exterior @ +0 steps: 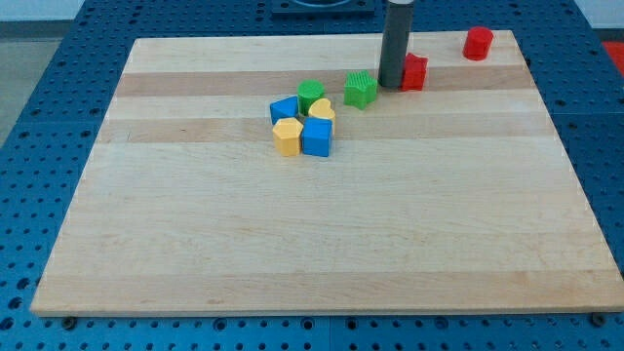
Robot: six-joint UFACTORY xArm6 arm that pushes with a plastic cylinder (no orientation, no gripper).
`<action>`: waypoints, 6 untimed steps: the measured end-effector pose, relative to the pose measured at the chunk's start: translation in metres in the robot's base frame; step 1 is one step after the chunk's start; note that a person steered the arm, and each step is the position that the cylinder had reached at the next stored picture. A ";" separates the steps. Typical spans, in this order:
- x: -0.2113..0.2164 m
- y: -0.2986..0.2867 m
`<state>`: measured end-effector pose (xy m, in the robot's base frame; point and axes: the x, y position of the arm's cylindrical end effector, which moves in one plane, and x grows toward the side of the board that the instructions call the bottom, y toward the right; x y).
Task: Nudge the red circle to the left
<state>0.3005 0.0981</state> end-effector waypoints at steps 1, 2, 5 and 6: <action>0.000 0.021; -0.004 0.038; -0.027 0.065; -0.029 0.072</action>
